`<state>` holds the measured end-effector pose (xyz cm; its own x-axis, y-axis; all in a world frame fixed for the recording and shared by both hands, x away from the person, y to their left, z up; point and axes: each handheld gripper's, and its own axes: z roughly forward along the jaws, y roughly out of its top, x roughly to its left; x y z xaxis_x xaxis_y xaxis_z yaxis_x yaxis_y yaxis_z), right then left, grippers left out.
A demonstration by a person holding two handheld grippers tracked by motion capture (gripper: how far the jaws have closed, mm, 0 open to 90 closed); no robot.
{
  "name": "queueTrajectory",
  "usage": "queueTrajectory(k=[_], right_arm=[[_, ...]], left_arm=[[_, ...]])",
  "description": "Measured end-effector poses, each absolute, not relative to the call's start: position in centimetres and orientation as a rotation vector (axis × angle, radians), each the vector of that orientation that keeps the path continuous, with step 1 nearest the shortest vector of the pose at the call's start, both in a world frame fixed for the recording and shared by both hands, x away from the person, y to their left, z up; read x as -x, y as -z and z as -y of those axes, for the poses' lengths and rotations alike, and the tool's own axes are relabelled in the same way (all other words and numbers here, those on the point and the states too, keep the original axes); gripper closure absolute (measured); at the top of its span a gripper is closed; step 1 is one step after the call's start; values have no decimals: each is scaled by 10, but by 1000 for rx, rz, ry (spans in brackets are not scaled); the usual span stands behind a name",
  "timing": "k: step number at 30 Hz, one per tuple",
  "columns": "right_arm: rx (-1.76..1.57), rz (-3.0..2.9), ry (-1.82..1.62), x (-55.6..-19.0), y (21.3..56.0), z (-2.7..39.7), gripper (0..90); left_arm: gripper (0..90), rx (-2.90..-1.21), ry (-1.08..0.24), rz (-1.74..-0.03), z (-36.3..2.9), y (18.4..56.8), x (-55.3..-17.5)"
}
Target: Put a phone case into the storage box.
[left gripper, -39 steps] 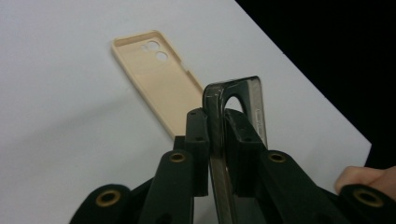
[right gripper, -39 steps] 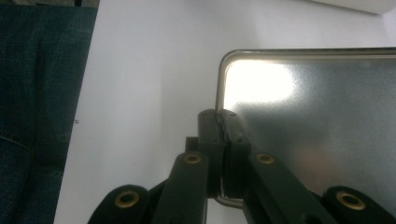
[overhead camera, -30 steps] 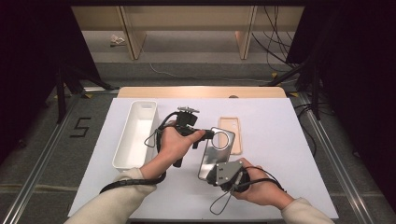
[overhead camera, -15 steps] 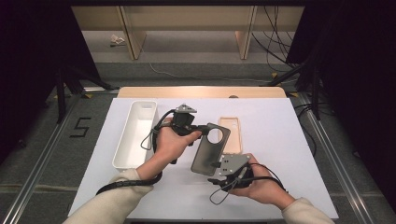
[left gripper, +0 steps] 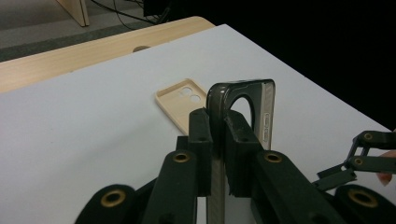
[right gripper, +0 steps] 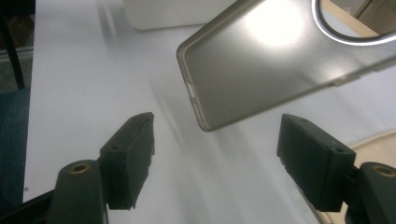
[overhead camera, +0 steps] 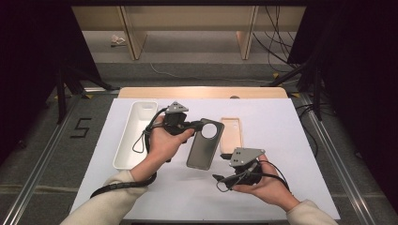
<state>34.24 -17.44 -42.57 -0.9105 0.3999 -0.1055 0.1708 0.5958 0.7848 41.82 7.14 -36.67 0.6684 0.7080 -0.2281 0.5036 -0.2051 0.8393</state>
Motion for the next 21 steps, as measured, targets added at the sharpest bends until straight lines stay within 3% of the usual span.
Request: queueTrajectory(k=[9, 21], right_arm=[[-546, -2510, -1260, -346, 425, 181, 215], [-575, -2500, -1267, -347, 427, 186, 194]], left_arm=[[822, -1850, -277, -960, -80, 366, -418], [822, -1836, -288, -955, -90, 365, -417]])
